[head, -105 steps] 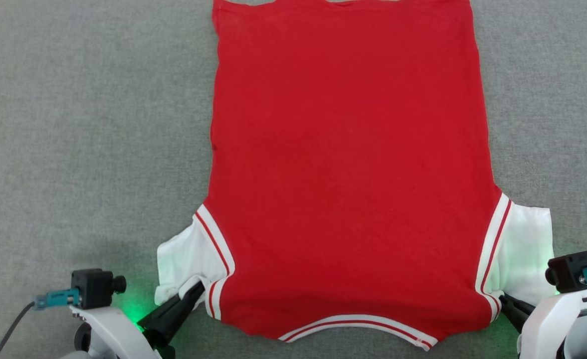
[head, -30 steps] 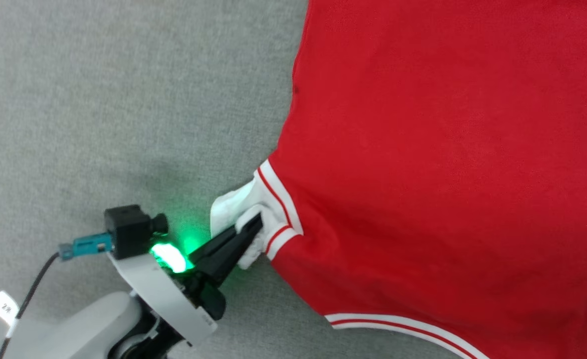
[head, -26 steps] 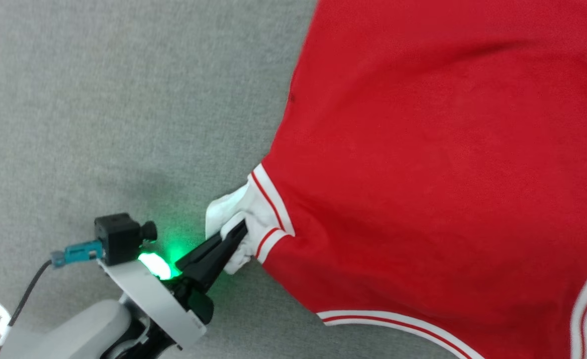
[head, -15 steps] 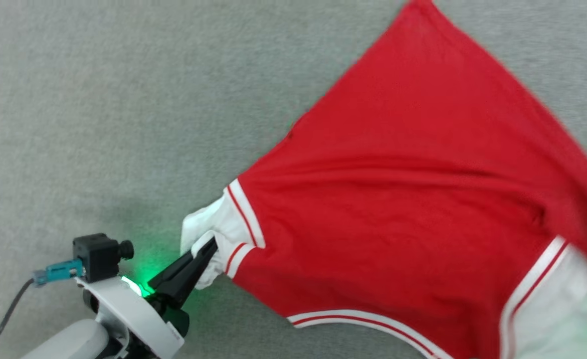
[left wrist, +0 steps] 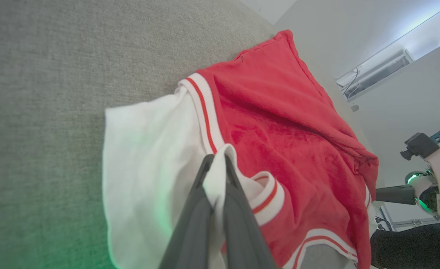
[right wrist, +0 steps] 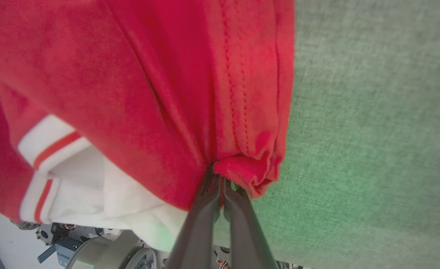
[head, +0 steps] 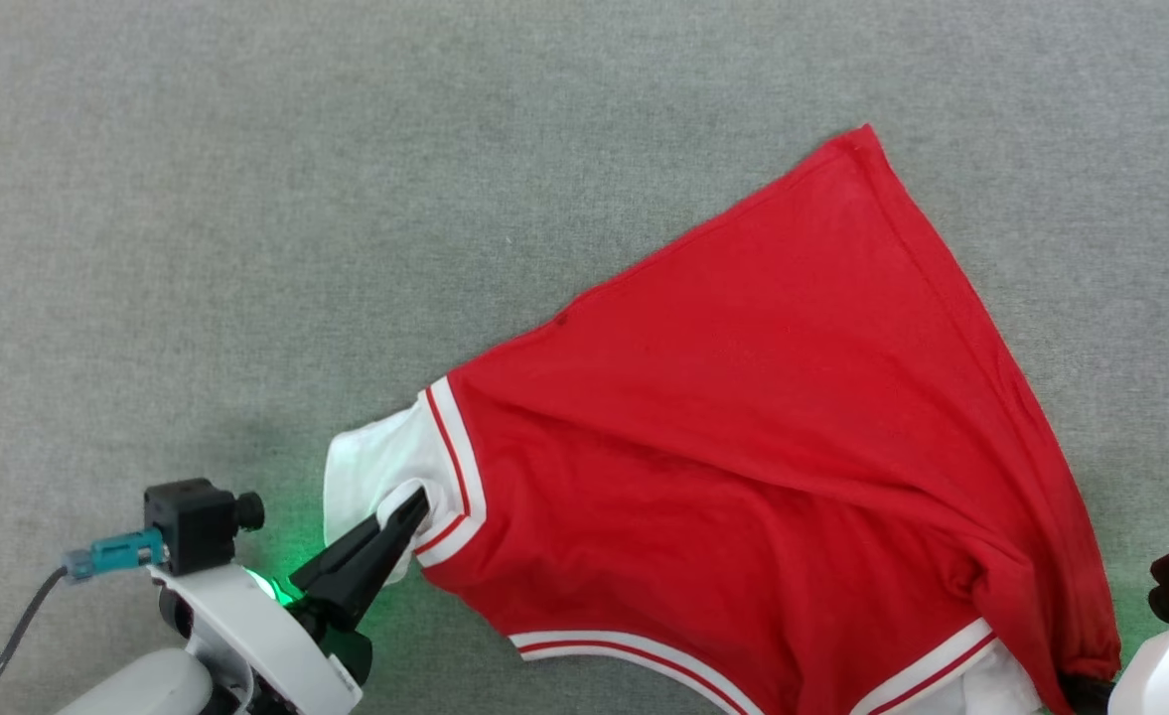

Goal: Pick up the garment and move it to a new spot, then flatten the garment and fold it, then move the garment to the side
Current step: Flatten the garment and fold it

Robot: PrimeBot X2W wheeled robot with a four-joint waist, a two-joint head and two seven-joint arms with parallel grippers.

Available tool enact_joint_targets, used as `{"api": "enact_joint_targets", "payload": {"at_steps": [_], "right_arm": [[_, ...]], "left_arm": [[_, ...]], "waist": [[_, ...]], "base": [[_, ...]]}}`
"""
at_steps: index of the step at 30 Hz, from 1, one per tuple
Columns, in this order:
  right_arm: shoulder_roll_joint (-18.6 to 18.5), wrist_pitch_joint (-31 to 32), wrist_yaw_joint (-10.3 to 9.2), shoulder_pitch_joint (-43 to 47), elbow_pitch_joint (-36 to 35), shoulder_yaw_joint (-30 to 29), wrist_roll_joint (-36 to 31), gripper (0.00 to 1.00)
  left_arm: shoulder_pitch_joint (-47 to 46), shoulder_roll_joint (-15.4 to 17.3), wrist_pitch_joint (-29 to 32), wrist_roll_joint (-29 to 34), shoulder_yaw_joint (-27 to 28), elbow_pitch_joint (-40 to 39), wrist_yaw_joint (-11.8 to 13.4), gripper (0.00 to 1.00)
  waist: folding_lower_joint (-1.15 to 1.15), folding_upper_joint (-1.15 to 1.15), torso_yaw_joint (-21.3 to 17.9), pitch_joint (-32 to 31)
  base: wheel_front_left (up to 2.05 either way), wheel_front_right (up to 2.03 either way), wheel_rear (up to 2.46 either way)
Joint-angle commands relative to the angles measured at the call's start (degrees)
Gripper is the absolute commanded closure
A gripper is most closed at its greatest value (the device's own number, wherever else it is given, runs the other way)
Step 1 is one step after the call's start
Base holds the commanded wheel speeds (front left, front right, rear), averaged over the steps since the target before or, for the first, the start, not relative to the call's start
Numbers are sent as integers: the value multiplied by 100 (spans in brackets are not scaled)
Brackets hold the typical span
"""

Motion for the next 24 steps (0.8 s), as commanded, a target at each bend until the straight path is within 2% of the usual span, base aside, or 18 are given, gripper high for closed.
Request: {"api": "enact_joint_targets", "payload": {"at_steps": [1, 2, 3, 4, 10, 13, 16, 20, 24], "right_arm": [[43, -15, -2, 141, 206, 146, -52, 100], [38, -131, -2, 72, 206, 126, -79, 89], [23, -235, -3, 11, 173, 91, -121, 22], [21, -303, -3, -26, 120, 33, -133, 0], [-195, -121, -3, -79, -756, -538, -90, 0], [-288, 146, -3, -409, -1230, -935, 14, 0], [-478, 459, -3, -924, -1441, -1072, 3, 0], [-632, 529, -3, -2004, -1225, -774, -132, 0], [-734, 360, -3, -3247, -459, -170, -395, 0]], "left_arm": [[27, 9, 6, -1, -7, 14, 13, 100], [31, 14, 6, -9, -18, 20, 13, 100], [38, 20, 6, -18, -16, 16, 13, 100], [48, 18, 6, -14, -7, 16, 13, 100], [91, -159, 6, 51, -33, 48, 13, 100], [67, -251, 6, 116, -89, 67, 13, 100], [-49, -343, 6, 170, -154, 85, 13, 100], [-226, -492, 6, 233, -234, 64, 13, 100], [-491, -637, 5, 314, -344, 96, 13, 100]], "waist": [[0, 0, -26, -41], [0, 0, -30, -69], [0, 0, -27, -93], [0, 0, -18, -112], [0, 0, 133, -265], [0, 0, 234, -278], [0, 0, 378, -230], [0, 0, 600, -38], [0, 0, 827, 213]], "base": [[0, 0, 0], [0, 0, 0], [0, 0, 0], [0, 0, 0], [0, 0, 0], [0, 0, 0], [0, 0, 0], [0, 0, 0], [0, 0, 0]]}}
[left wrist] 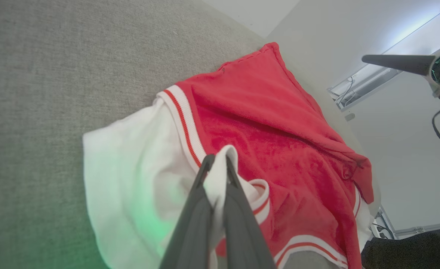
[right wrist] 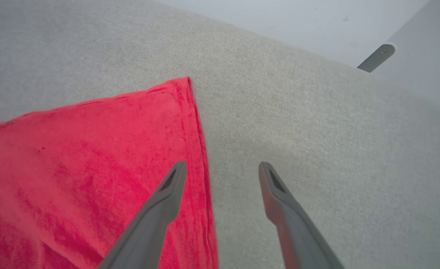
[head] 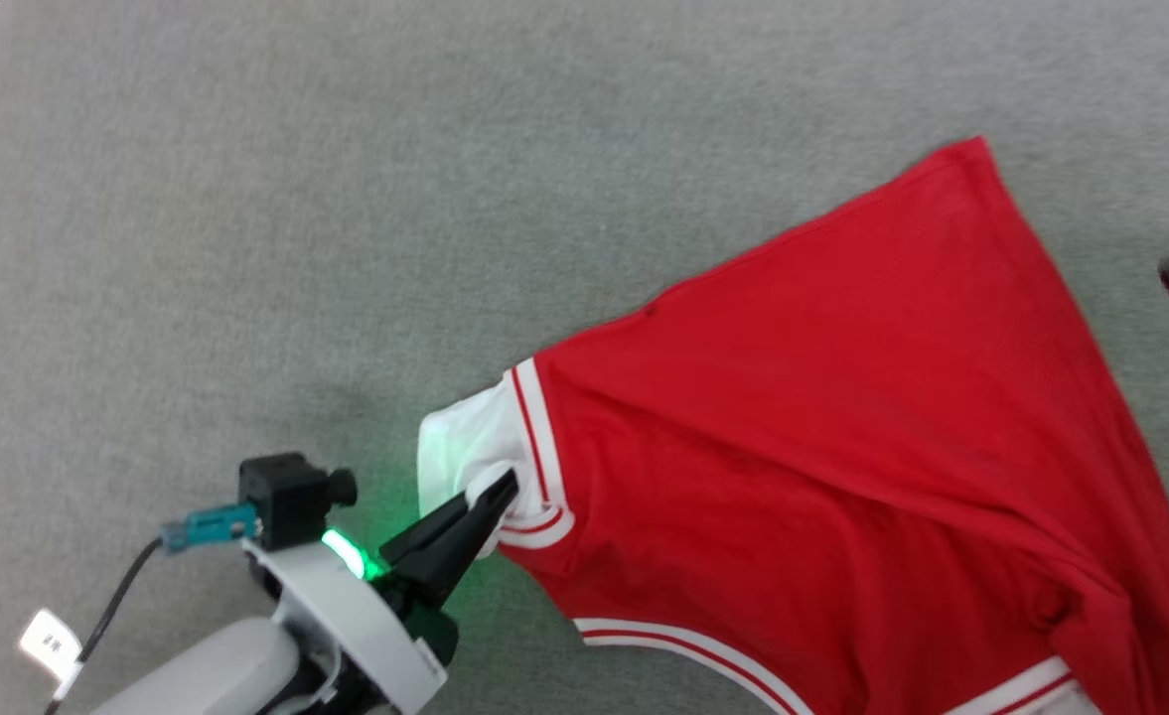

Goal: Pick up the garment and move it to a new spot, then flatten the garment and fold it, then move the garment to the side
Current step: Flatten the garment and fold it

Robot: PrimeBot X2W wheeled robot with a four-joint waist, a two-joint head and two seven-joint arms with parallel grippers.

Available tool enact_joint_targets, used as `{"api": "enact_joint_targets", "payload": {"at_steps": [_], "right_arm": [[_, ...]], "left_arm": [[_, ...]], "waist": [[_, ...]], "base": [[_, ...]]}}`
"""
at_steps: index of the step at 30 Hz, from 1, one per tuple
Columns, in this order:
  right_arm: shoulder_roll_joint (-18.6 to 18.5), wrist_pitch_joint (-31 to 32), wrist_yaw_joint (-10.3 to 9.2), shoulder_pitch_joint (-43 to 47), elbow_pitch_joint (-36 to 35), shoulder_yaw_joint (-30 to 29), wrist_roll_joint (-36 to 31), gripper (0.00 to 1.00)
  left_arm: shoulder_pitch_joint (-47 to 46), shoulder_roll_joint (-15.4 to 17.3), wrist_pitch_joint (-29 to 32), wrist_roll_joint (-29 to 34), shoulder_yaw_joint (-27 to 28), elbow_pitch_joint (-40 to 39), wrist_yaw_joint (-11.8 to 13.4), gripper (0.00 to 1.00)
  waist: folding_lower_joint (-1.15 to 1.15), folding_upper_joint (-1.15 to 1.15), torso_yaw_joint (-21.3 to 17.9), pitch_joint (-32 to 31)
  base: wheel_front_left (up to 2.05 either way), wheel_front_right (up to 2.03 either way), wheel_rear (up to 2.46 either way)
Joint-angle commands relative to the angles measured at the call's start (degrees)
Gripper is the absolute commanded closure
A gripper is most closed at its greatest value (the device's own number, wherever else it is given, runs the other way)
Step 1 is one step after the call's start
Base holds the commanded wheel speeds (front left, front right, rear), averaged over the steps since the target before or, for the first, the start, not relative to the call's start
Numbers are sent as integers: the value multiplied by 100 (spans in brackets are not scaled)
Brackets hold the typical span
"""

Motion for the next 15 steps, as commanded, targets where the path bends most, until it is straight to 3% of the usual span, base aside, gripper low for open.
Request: {"api": "enact_joint_targets", "payload": {"at_steps": [1, 8, 15], "right_arm": [[-17, -60, -4, -318, 222, 168, -95, 0], [-233, -145, -4, -1892, 1897, 1266, -532, 0], [-470, 17, -4, -2500, 2905, 1928, -534, 0]], "left_arm": [[-123, -57, 5, 47, -17, 0, 13, 100], [-540, -267, 5, 84, -158, 9, 13, 100], [-733, -447, 5, 73, -257, 69, 13, 100]], "waist": [[0, 0, 266, 286], [0, 0, 605, 723], [0, 0, 836, 927]], "base": [[0, 0, 0], [0, 0, 0], [0, 0, 0]]}}
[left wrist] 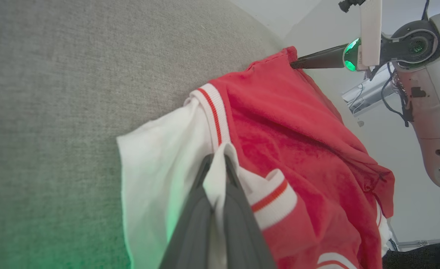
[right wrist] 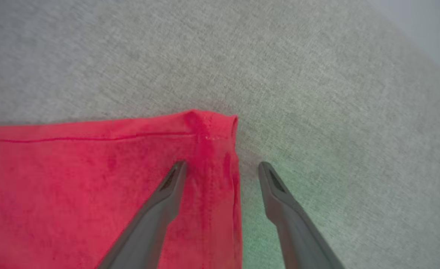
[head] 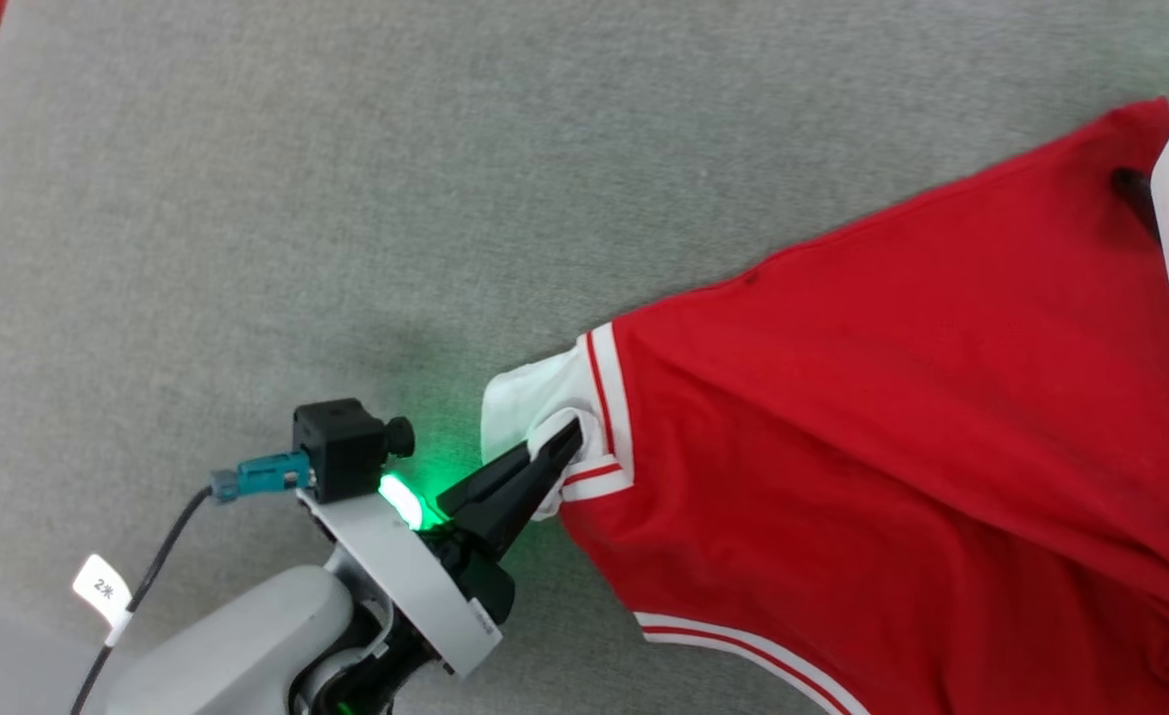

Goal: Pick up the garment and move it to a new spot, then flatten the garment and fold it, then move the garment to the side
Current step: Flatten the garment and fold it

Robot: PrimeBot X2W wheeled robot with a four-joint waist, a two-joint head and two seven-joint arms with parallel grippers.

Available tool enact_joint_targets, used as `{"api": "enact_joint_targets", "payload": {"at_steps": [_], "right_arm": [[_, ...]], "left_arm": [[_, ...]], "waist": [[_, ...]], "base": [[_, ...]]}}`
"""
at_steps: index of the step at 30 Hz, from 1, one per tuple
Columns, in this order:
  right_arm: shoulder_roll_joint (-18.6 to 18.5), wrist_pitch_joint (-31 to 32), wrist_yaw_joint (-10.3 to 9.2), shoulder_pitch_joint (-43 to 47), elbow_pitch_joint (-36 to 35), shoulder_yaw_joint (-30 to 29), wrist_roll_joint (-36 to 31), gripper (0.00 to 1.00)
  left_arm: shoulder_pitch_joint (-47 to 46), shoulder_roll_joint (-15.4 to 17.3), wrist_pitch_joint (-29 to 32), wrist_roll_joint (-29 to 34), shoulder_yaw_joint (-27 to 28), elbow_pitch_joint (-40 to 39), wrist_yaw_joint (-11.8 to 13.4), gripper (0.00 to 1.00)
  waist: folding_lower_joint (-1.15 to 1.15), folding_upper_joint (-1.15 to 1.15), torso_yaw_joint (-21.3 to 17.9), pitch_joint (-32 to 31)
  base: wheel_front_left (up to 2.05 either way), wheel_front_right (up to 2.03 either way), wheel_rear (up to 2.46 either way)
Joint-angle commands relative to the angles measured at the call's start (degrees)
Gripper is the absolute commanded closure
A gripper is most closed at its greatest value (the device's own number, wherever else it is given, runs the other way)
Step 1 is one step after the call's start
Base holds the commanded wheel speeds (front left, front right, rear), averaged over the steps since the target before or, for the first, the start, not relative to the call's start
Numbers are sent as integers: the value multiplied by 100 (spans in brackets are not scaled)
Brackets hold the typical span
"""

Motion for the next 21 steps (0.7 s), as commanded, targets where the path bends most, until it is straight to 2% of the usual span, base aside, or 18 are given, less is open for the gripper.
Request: {"api": "enact_joint_targets", "payload": {"at_steps": [1, 4, 5, 6, 7, 10, 16, 21], "right_arm": [[-56, 43, -4, -84, 120, 66, 55, 0], [-48, 126, -1, -12, 380, 232, 159, 0], [-40, 117, 0, 9, 434, 248, 185, 56], [-29, 86, 0, 49, 480, 249, 205, 85], [-8, 49, 0, 79, 509, 239, 240, 100], [73, -295, 0, 116, 558, 48, 250, 100], [388, -1452, -3, -30, 754, -907, 54, 100], [889, -2246, -2, -391, 969, -1850, -195, 100]], "left_arm": [[-47, -28, 6, 2, -21, 39, 13, 100], [-35, -57, 6, -23, -23, 77, 13, 100], [-27, -60, 6, -36, -10, 89, 13, 100], [-14, -64, 6, -43, 2, 102, 13, 100], [7, -62, 6, -58, 15, 115, 13, 100], [81, -62, 6, -130, 112, 114, 13, 100], [-65, 163, 5, -413, 321, 13, 13, 100], [-766, 570, 52, -967, 499, -323, 13, 100]], "waist": [[0, 0, 178, 160], [0, 0, 219, 153], [0, 0, 228, 142], [0, 0, 237, 118], [0, 0, 237, 90], [0, 0, 210, -23], [0, 0, 29, -262], [0, 0, -245, -330]], "base": [[0, 0, 0], [0, 0, 0], [0, 0, 0], [0, 0, 0], [0, 0, 0], [0, 0, 0], [0, 0, 0], [0, 0, 0]]}}
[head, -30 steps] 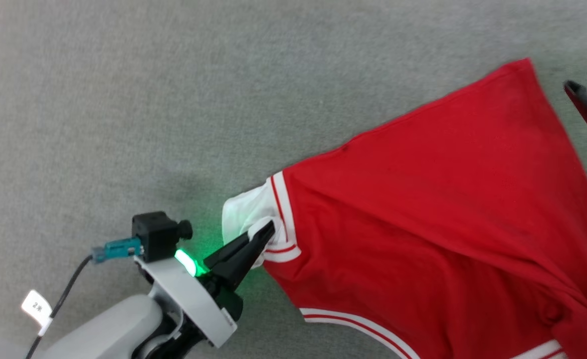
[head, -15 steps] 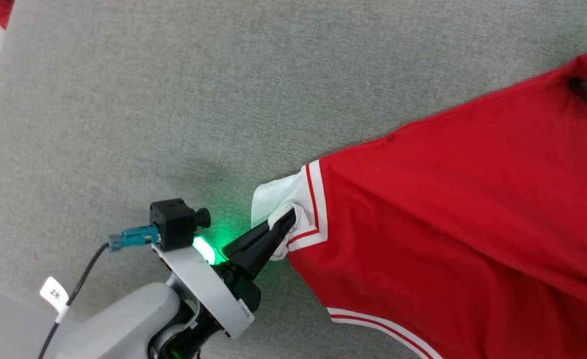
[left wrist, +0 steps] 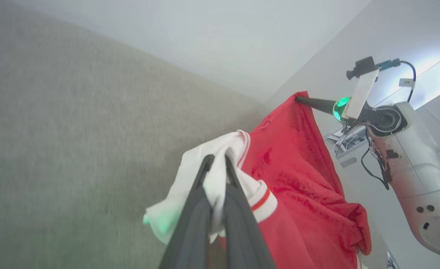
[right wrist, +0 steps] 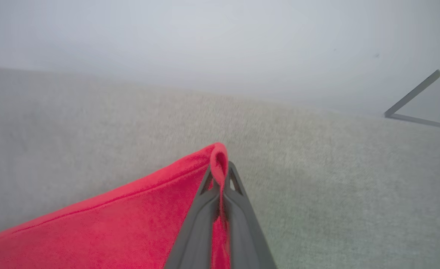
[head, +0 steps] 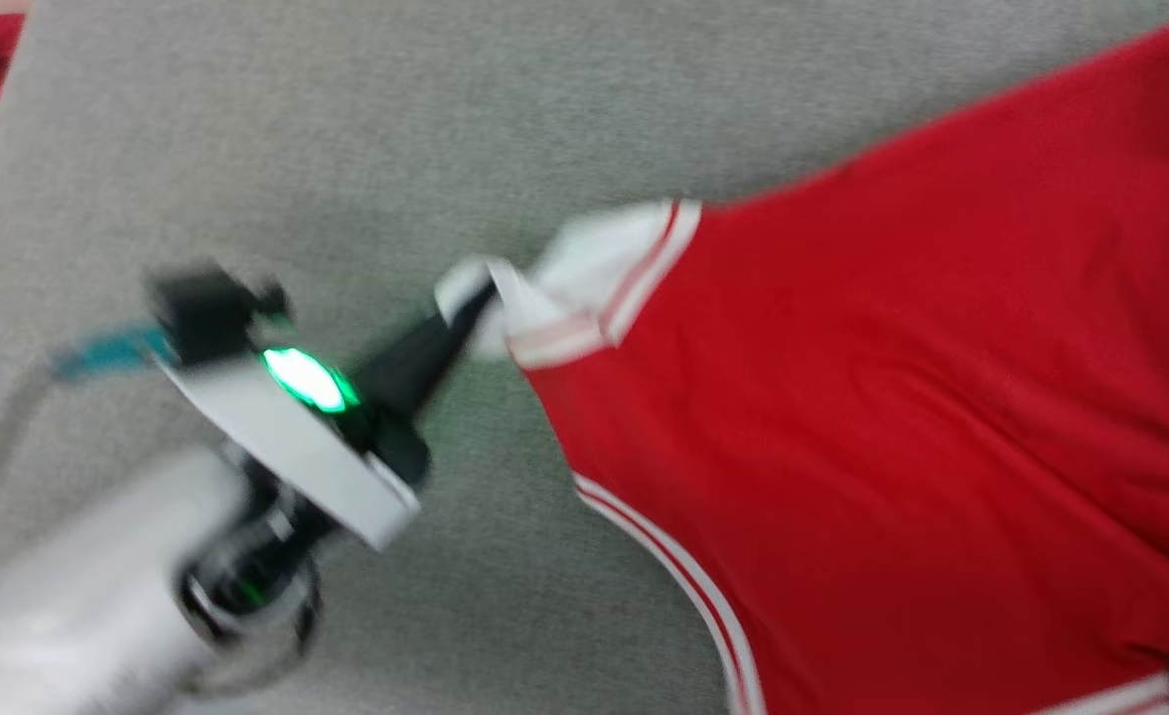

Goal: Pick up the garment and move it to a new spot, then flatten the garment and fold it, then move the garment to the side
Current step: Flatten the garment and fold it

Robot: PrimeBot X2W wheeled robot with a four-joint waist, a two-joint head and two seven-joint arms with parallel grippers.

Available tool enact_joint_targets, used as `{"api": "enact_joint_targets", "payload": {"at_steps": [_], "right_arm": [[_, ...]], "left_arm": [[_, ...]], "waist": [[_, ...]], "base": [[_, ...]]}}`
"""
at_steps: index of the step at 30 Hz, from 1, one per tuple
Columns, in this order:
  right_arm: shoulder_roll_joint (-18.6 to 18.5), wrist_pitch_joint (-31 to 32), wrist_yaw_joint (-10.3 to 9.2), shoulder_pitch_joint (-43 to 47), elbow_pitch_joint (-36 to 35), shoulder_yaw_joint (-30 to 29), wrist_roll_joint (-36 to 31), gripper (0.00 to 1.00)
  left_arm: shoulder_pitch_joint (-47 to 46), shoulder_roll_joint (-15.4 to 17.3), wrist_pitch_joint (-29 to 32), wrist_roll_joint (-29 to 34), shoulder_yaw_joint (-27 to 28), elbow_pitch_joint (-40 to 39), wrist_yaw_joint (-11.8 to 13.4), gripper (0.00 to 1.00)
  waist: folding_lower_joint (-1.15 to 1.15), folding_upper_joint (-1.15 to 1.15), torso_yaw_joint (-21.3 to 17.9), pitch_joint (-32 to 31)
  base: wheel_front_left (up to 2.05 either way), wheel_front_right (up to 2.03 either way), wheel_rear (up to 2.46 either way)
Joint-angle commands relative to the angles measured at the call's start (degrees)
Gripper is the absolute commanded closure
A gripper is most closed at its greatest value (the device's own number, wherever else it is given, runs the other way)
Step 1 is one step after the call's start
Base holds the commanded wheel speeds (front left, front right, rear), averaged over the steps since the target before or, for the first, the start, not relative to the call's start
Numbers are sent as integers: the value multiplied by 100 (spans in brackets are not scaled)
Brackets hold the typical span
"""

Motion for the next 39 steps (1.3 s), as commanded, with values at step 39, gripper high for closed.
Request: {"api": "enact_joint_targets", "payload": {"at_steps": [39], "right_arm": [[1051, -3945, -5, -3345, 2600, -2165, -1641, 100]], "left_arm": [[-4380, -612, 1448, -1443, 1565, 2423, 13, 100]], "waist": [[0, 0, -1288, 1011]], "base": [[0, 0, 0]]}}
